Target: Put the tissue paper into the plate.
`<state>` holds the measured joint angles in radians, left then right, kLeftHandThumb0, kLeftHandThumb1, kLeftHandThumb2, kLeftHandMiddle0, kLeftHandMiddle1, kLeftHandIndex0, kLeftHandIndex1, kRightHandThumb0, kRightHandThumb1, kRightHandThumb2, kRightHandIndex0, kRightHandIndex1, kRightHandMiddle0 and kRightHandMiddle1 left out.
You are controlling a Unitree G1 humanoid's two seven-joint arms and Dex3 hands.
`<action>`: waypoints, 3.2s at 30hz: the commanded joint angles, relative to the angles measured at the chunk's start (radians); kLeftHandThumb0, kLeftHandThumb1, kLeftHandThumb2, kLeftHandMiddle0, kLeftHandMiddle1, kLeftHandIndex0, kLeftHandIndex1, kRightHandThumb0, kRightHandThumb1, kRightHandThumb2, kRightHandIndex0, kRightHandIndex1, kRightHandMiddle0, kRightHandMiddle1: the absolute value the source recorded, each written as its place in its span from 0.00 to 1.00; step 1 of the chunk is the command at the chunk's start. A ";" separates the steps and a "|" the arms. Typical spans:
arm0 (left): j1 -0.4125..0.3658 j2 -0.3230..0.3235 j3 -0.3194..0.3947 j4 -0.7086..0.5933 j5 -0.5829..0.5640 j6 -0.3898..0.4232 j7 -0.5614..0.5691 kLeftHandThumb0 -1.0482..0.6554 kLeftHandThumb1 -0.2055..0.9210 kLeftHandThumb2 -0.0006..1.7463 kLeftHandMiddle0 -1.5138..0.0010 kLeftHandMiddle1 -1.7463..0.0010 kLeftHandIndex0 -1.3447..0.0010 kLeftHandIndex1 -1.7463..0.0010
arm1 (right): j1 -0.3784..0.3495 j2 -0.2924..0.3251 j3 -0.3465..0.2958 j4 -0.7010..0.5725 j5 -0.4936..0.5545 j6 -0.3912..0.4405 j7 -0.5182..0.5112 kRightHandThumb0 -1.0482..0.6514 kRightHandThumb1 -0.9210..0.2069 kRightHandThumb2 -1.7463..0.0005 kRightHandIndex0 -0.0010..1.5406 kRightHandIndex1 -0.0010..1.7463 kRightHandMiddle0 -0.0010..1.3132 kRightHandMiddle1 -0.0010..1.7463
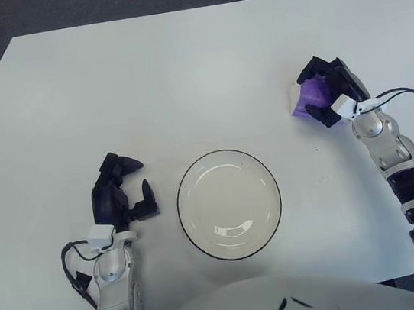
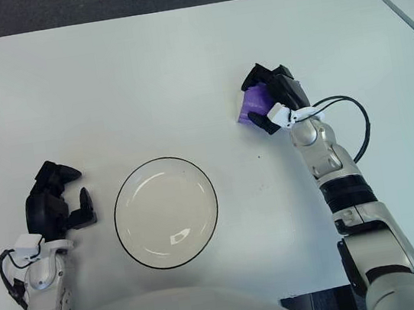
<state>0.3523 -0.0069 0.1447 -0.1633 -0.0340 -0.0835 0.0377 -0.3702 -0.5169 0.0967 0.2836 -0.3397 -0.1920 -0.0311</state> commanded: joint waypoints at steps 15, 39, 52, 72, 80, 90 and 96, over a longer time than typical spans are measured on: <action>0.008 -0.004 0.006 0.084 0.016 0.021 0.026 0.61 0.16 0.96 0.43 0.00 0.50 0.05 | -0.017 0.038 -0.060 -0.200 0.016 -0.010 0.027 0.62 0.91 0.01 0.64 0.91 0.53 1.00; 0.006 -0.009 0.010 0.107 0.002 -0.023 0.022 0.61 0.17 0.96 0.44 0.00 0.49 0.05 | -0.040 0.053 -0.103 -0.360 0.063 -0.026 0.094 0.62 0.89 0.02 0.62 0.92 0.52 1.00; 0.006 -0.009 0.007 0.118 -0.005 -0.030 0.024 0.61 0.19 0.94 0.45 0.00 0.50 0.05 | -0.056 0.074 -0.113 -0.398 0.067 -0.038 0.102 0.62 0.90 0.00 0.62 0.93 0.53 1.00; 0.022 -0.021 0.002 0.104 -0.002 -0.037 0.026 0.61 0.19 0.95 0.45 0.00 0.50 0.05 | -0.038 -0.233 -0.052 -0.350 -0.057 -0.096 0.441 0.01 0.22 0.67 0.00 0.03 0.00 0.04; 0.020 -0.025 -0.001 0.117 -0.011 -0.049 0.017 0.61 0.19 0.94 0.45 0.00 0.50 0.05 | -0.063 -0.312 -0.021 -0.380 -0.173 -0.029 0.535 0.00 0.15 0.77 0.00 0.00 0.00 0.00; 0.018 -0.025 -0.008 0.114 0.004 -0.032 0.026 0.61 0.18 0.95 0.44 0.00 0.51 0.05 | -0.145 -0.355 0.045 -0.318 -0.247 -0.019 0.635 0.00 0.15 0.82 0.00 0.00 0.00 0.00; 0.022 -0.025 -0.013 0.106 0.017 -0.020 0.032 0.61 0.18 0.95 0.44 0.00 0.51 0.05 | -0.176 -0.354 0.064 -0.262 -0.251 -0.042 0.641 0.00 0.16 0.83 0.00 0.00 0.00 0.00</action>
<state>0.3268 -0.0246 0.1471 -0.0997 -0.0273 -0.1719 0.0680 -0.5285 -0.8554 0.1466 -0.0072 -0.5796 -0.2188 0.6005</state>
